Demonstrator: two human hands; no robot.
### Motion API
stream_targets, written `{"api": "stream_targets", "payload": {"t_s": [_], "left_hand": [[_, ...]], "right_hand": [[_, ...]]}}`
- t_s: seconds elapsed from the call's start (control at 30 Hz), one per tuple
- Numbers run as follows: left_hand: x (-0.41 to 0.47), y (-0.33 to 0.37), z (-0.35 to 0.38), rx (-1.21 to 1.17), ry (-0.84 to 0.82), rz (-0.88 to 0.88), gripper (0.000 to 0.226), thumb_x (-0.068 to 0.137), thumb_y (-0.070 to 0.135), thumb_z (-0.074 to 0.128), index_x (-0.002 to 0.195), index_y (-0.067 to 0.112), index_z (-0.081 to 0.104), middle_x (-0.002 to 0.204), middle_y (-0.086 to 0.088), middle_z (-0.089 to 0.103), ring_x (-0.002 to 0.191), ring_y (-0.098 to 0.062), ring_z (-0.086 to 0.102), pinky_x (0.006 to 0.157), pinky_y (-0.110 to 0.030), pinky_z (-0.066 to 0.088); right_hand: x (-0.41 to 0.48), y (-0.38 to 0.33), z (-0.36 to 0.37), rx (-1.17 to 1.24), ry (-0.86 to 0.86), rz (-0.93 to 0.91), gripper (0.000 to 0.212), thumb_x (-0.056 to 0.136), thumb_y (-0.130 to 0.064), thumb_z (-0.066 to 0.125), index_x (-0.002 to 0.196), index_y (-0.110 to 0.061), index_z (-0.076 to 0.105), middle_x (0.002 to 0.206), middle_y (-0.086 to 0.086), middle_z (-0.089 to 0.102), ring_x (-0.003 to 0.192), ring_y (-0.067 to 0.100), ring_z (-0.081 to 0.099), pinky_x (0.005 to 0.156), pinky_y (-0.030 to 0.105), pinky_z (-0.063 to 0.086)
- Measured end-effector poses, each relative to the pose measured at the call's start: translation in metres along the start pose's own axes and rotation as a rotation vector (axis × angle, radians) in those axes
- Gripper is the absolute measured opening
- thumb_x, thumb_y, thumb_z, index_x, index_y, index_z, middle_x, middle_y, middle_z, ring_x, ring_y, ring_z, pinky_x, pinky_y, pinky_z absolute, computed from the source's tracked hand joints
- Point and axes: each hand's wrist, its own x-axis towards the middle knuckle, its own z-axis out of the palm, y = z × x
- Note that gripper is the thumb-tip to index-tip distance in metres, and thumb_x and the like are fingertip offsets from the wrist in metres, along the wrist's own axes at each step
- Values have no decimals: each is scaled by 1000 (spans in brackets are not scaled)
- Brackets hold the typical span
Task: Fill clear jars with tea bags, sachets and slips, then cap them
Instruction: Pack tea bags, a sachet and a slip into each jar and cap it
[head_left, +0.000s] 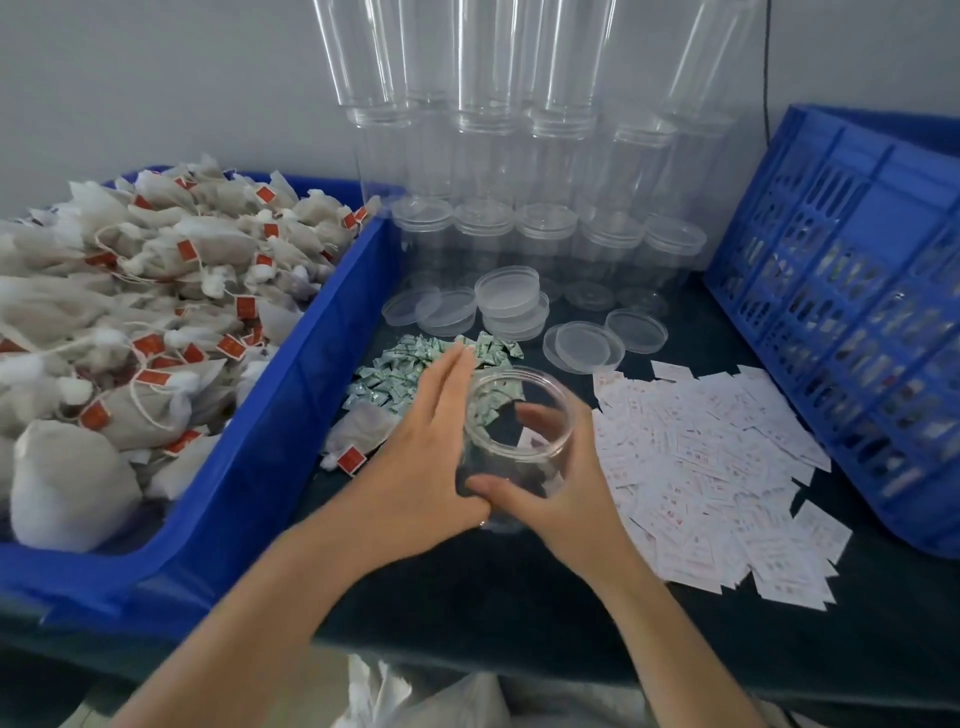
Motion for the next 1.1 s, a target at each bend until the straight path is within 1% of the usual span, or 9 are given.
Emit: {"api": "stream_targets", "payload": {"t_s": [0.1,0.2,0.33,0.47,0.57,0.77,0.83,0.97,1.1], "left_hand": [[-6,-7,-55,51,103,53,87,80,14,69,147,39,20,151,32,5,120,-21,50,84,-15,44],[1,-24,-107,-79,352,-6,51,86,-2,57,116,39,56,132,21,47,116,-5,52,96,-18,40],[20,-66,-146,-71,682,-169,37,91,-4,49,96,29,65,105,6,67,102,-8,63,93,-30,49],[34,-115,-139,236,277,-410,40,90,5,61,129,15,55,134,-10,54,121,-26,52,96,-37,42],[37,-124,-126,451,24,-428,46,91,17,63,134,18,49,133,-9,54,118,-30,52,97,-42,42],[38,-114,-123,522,140,-382,16,91,12,56,97,21,67,100,-3,68,100,-26,61,103,-44,38],[36,-105,-128,521,278,-389,8,91,18,60,89,20,67,96,-4,69,93,-25,61,91,-41,44],[26,-68,-146,27,667,-297,12,83,17,73,94,17,68,86,4,63,82,-16,58,75,-31,46],[15,-4,-149,-178,433,29,25,74,14,79,82,34,67,77,11,69,73,3,62,74,-12,49]], "right_hand": [[-8,7,20,-13,27,-31,87,64,-43,89,135,-45,39,128,-29,53,129,0,49,100,13,42],[-12,7,28,8,24,-16,86,62,-56,87,132,-57,38,130,-28,52,130,2,49,103,16,43],[-13,6,32,10,34,-13,84,63,-52,87,131,-61,37,129,-28,54,128,3,51,101,14,43],[-14,7,33,-3,46,11,86,62,-53,86,131,-61,36,125,-28,55,125,0,52,96,10,44],[-14,8,33,-5,51,24,86,61,-54,86,131,-61,36,124,-28,54,126,-1,51,94,9,43],[-15,8,33,-7,54,29,86,62,-54,85,131,-62,35,124,-29,54,125,-3,51,93,6,41],[-15,8,32,-2,50,33,86,61,-54,85,131,-63,35,123,-30,54,125,-3,51,93,7,41],[-14,10,33,-3,47,36,87,61,-56,85,132,-62,34,123,-31,53,126,-2,50,95,10,44],[-14,10,34,-3,49,31,87,62,-57,85,131,-64,33,124,-30,52,127,0,50,99,15,45]]}}
